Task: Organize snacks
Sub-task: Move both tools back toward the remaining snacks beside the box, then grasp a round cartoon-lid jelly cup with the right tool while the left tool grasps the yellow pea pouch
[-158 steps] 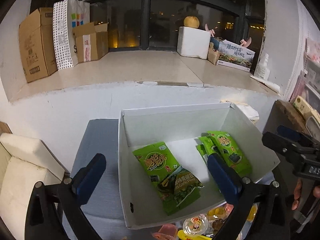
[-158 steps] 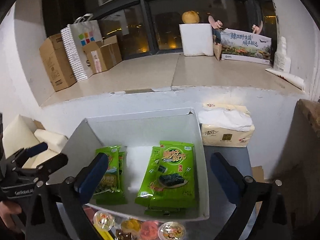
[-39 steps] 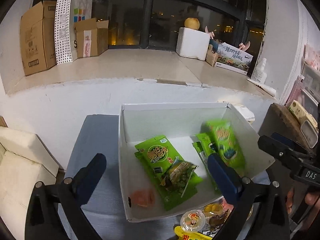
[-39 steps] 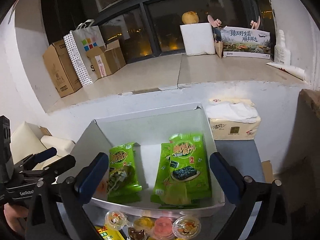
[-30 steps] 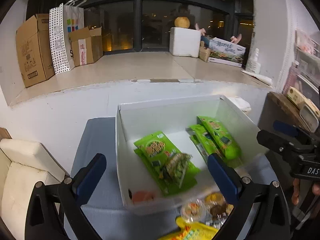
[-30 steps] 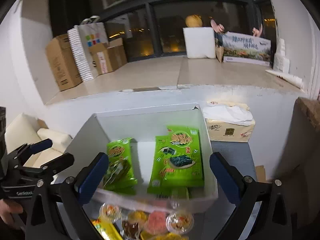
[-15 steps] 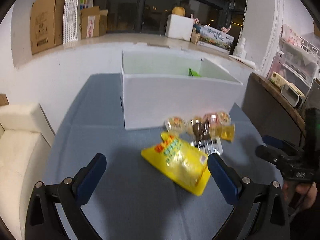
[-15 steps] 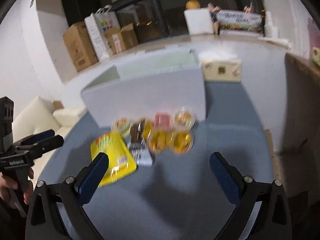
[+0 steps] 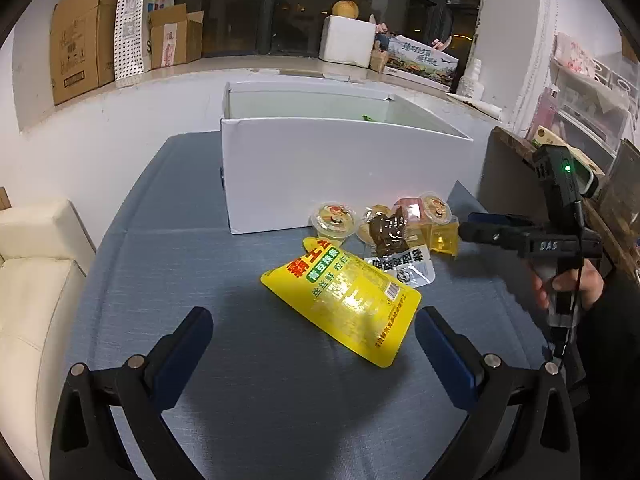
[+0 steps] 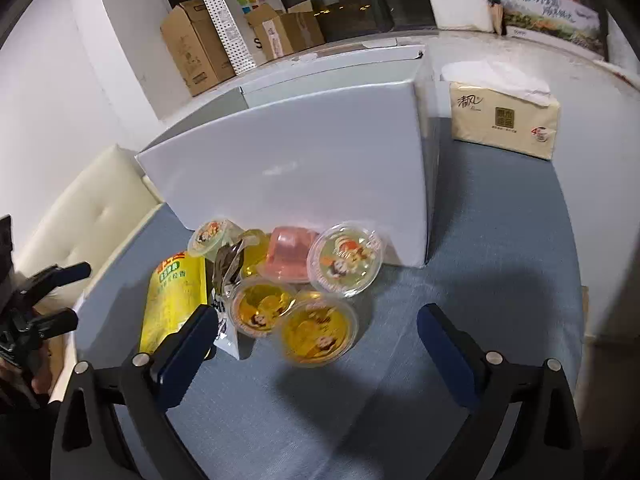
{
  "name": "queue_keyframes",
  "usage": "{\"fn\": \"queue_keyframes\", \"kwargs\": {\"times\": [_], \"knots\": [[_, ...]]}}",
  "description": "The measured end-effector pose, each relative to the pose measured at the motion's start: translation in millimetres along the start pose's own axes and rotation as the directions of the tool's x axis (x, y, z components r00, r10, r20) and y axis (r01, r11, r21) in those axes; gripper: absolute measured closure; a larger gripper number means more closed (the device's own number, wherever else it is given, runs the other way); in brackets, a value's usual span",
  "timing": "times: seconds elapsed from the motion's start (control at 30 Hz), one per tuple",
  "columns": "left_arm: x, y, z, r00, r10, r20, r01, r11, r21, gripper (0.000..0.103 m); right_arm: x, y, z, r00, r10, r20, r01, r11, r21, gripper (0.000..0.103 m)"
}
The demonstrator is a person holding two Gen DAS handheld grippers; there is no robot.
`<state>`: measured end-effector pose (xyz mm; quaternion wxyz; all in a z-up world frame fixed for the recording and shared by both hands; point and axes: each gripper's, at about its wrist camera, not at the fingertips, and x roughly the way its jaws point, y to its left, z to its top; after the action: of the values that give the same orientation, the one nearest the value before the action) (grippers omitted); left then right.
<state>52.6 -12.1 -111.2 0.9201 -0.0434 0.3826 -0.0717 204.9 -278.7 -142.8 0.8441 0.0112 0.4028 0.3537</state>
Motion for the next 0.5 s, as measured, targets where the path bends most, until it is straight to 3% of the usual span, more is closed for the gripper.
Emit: {"fn": "queue_keyframes", "kwargs": {"times": [0.17,0.23,0.27,0.5], "knots": [[7.4,1.3,-1.7,1.000,0.013,-0.023,-0.013,1.000,-0.001,0.000,11.8,11.4,-2.9,0.999,-0.018,-0.044,0.015,0.998,-0.069,0.004],[11.3,2.7,-2.1,0.999,0.012,-0.032,-0.012,1.000,-0.008,0.000,21.4,13.6,-5.5,0.996,-0.043,-0.080,0.037,0.996,-0.083,0.025],[13.7,3.1,-2.6,0.999,0.013,-0.040,-0.013,1.000,-0.011,0.000,25.4,13.2,-6.7,0.994,-0.058,-0.097,0.050,0.995,-0.088,0.054],[24.4,5.0,-6.6,0.997,0.004,-0.071,-0.005,1.000,-0.023,0.000,21.5,23.9,-12.5,0.994,-0.067,-0.088,0.057,0.992,-0.109,0.054]]}}
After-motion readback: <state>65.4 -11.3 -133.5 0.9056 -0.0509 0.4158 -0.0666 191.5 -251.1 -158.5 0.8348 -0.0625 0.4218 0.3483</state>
